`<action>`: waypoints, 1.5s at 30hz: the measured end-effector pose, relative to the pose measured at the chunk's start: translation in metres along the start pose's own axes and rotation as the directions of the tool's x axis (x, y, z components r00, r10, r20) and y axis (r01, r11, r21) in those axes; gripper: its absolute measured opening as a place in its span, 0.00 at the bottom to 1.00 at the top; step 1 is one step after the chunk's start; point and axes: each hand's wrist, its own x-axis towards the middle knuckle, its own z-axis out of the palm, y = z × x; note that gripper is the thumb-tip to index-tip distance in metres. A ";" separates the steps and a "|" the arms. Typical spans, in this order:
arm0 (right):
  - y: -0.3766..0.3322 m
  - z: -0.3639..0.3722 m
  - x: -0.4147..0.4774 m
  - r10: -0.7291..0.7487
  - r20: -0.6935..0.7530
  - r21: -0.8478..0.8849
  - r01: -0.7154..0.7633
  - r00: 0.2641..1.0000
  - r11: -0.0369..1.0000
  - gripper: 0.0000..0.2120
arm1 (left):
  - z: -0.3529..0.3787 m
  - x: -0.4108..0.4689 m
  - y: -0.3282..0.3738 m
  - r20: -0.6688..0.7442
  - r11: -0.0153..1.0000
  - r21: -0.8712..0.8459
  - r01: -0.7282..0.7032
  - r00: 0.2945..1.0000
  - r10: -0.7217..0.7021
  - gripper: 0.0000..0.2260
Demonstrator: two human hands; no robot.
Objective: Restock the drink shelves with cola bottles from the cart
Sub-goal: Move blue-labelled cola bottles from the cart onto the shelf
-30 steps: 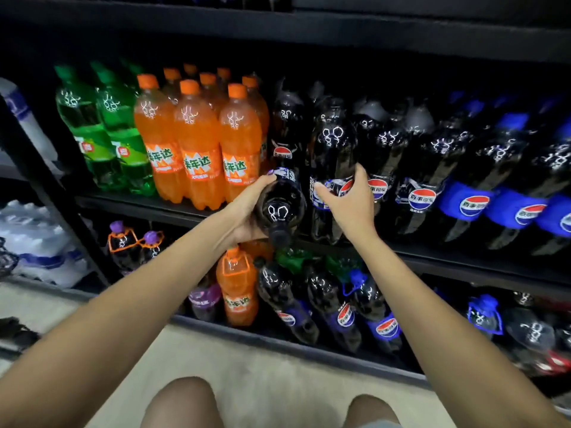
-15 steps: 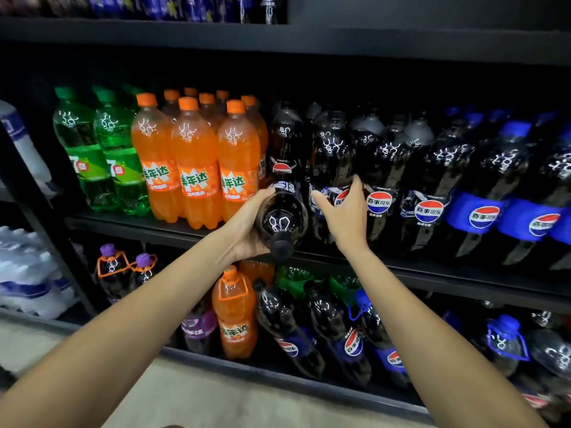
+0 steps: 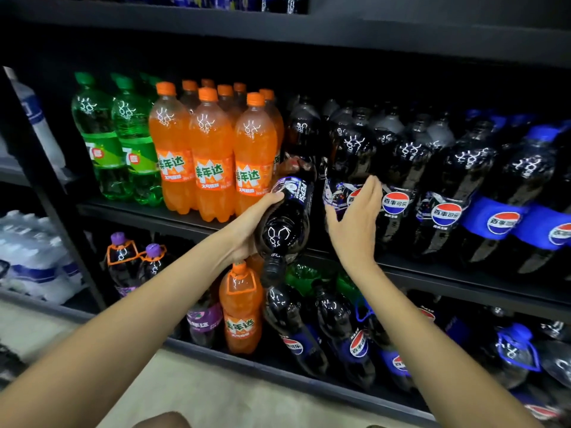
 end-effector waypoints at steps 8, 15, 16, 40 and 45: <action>-0.012 -0.030 -0.006 -0.596 0.421 0.277 0.529 0.684 0.802 0.42 | 0.016 -0.003 0.010 -0.031 0.999 -0.041 -0.018 0.999 0.016 0.20; -0.042 -0.035 0.020 -0.454 0.351 0.438 0.285 0.819 0.853 0.36 | 0.004 -0.012 0.023 0.029 0.925 0.374 -0.061 0.998 0.054 0.33; -0.046 -0.035 0.023 -0.441 0.336 0.456 0.266 0.832 0.849 0.33 | 0.003 -0.012 0.024 -0.005 0.887 0.455 -0.073 0.996 0.085 0.31; -0.021 -0.020 0.016 -0.070 -0.181 0.128 0.095 0.981 0.987 0.15 | 0.014 0.032 0.024 -0.311 0.676 0.706 -0.208 0.767 0.561 0.35; 0.001 -0.008 -0.002 0.020 -0.073 0.005 -0.020 0.997 1.000 0.31 | 0.034 0.039 0.016 -0.412 0.620 0.778 -0.107 0.658 0.631 0.36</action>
